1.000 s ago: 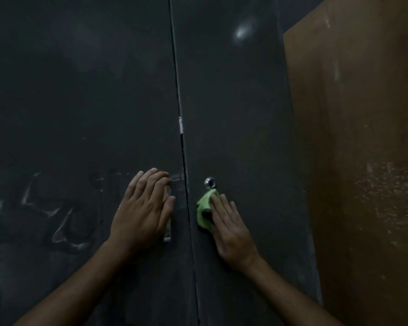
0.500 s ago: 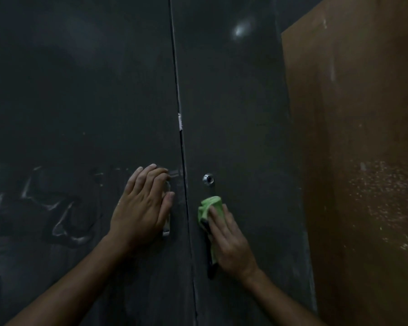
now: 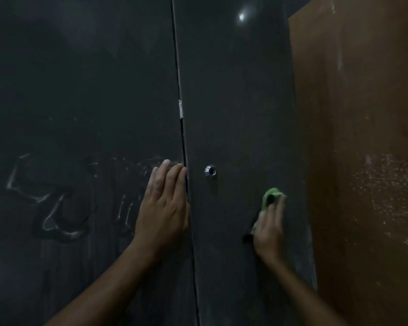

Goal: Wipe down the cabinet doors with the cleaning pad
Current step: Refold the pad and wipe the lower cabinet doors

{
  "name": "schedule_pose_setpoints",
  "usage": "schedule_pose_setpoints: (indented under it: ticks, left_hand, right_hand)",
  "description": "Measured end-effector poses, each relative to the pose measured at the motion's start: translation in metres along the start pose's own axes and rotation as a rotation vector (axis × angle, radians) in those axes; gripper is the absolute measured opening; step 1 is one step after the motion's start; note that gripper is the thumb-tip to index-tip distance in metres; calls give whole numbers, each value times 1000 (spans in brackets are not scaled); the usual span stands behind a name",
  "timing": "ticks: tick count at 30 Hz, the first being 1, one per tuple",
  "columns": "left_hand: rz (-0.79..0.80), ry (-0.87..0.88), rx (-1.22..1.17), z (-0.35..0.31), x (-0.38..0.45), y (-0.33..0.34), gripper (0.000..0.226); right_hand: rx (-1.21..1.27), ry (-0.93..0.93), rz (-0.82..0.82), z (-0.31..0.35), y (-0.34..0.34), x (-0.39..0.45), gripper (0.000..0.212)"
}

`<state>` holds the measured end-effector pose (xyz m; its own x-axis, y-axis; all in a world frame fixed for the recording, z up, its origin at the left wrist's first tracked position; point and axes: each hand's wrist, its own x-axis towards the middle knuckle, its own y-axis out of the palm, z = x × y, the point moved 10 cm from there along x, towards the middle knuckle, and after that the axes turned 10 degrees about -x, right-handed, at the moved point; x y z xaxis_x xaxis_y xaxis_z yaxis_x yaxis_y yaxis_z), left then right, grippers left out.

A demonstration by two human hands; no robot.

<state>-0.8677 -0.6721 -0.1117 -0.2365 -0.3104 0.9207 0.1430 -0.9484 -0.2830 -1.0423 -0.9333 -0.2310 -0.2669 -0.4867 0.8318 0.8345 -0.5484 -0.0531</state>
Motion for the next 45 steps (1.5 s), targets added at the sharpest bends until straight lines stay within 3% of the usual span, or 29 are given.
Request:
schedule_pose_setpoints:
  ticks: [2, 3, 4, 7, 9, 11, 13, 15, 18, 20, 22, 24, 28, 29, 31, 33, 34, 36, 38, 39, 42, 45]
  left_hand:
    - [-16, -3, 11, 0, 1, 3, 57]
    - [-21, -2, 11, 0, 1, 4, 57]
    - [-24, 3, 13, 1, 1, 5, 57]
    - [-34, 11, 24, 2, 0, 6, 57]
    - [-40, 13, 14, 2, -1, 7, 57]
    - [-44, 16, 15, 2, 0, 7, 58]
    - [-52, 20, 19, 2, 0, 8, 58]
    - [-80, 26, 6, 2, 0, 7, 58]
    - [-120, 52, -10, 2, -2, 7, 59]
    - [-122, 61, -15, 1, -1, 7, 59]
    - [-111, 60, -9, 3, -1, 8, 60]
    - [-106, 59, -19, 3, -1, 7, 59]
    - [-88, 57, -22, 1, -2, 6, 60]
    - [-79, 55, -25, 1, -3, 5, 60]
    - [-59, 53, -33, 1, -3, 5, 62]
    - [-53, 60, -37, 1, -2, 4, 62]
    - [-53, 64, -38, 1, -2, 4, 63]
    - [-48, 59, -59, 2, -3, 5, 65]
    - [-45, 53, -85, 3, -3, 7, 65]
    - [-45, 51, -91, 3, -3, 7, 65]
    - [-51, 53, -93, 3, -4, 8, 65]
    - [-51, 66, -86, 3, -2, 8, 64]
  right_hand:
    - [-4, 335, -7, -45, -6, 53, 50]
    - [-9, 385, -11, -46, -4, 67, 51]
    - [-9, 329, -22, -32, -1, 72, 51]
    - [14, -146, 8, 18, 18, 3, 59]
    - [-50, -301, 106, -3, 28, -61, 60]
    - [-33, -109, 76, -64, 14, -51, 59]
    - [-93, 211, -14, -125, -5, 4, 50]
    - [-115, 402, -2, -142, -14, 75, 39]
    - [-29, 204, -62, -75, -10, 128, 44]
    - [-10, -63, -73, -36, 3, 90, 54]
    - [-36, -171, 31, -42, 16, 27, 58]
    - [-70, -28, 47, -89, 8, 4, 57]
    - [-82, 492, 26, -154, -9, 67, 45]
    - [-73, 500, 45, -145, -8, 77, 46]
    - [-61, 292, 32, -113, -3, 66, 49]
    - [-87, 86, 72, -106, 7, 10, 56]
    - [-143, 89, 100, -122, 9, -22, 59]
    - [-230, 278, 101, -176, -1, -52, 57]
    - [-203, 620, 54, -225, -12, -36, 41]
    - [-186, 686, 83, -227, -12, -15, 36]
    - [-113, 477, 14, -166, -8, 32, 42]
    - [-83, 191, 34, -121, 12, -36, 61]
